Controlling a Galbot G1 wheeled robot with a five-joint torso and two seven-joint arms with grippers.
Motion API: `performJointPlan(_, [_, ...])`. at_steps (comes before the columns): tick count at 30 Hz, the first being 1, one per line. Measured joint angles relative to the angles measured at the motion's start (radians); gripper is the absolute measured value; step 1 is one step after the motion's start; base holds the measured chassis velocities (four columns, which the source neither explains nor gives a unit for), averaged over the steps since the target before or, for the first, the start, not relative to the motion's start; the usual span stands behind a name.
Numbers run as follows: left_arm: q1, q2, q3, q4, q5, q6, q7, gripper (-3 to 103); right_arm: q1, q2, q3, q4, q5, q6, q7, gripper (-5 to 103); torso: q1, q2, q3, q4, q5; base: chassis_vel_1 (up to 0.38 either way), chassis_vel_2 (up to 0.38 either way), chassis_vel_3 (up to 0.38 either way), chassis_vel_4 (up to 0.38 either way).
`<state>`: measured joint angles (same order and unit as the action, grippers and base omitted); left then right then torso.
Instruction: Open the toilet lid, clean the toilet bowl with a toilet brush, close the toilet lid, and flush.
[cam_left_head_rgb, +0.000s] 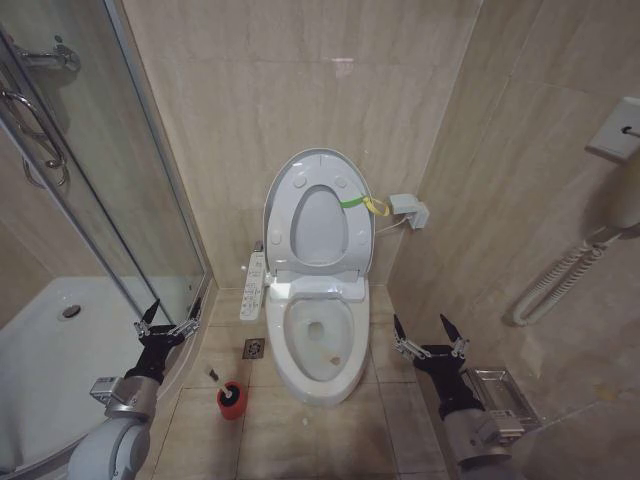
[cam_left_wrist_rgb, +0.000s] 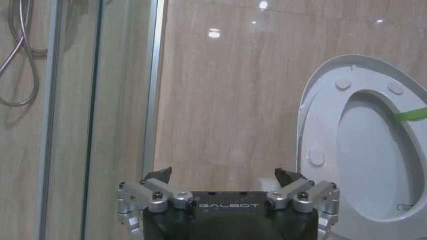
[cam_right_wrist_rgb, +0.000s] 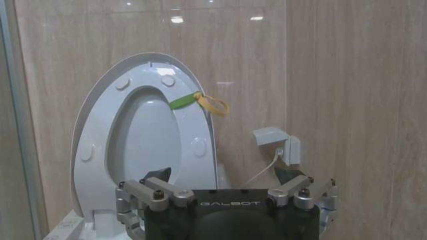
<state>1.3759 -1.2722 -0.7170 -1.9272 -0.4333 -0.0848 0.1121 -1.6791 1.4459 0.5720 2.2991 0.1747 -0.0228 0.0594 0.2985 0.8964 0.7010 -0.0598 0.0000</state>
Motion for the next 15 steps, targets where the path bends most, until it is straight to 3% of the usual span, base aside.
performJointPlan(15, [0.0,0.0,0.0,0.0,0.0,0.0,0.0,100,0.0,0.0,0.0,0.0,0.0,0.0,0.0,100,0.0,0.0,0.0,0.0,0.0,0.0,0.0,0.0,0.0])
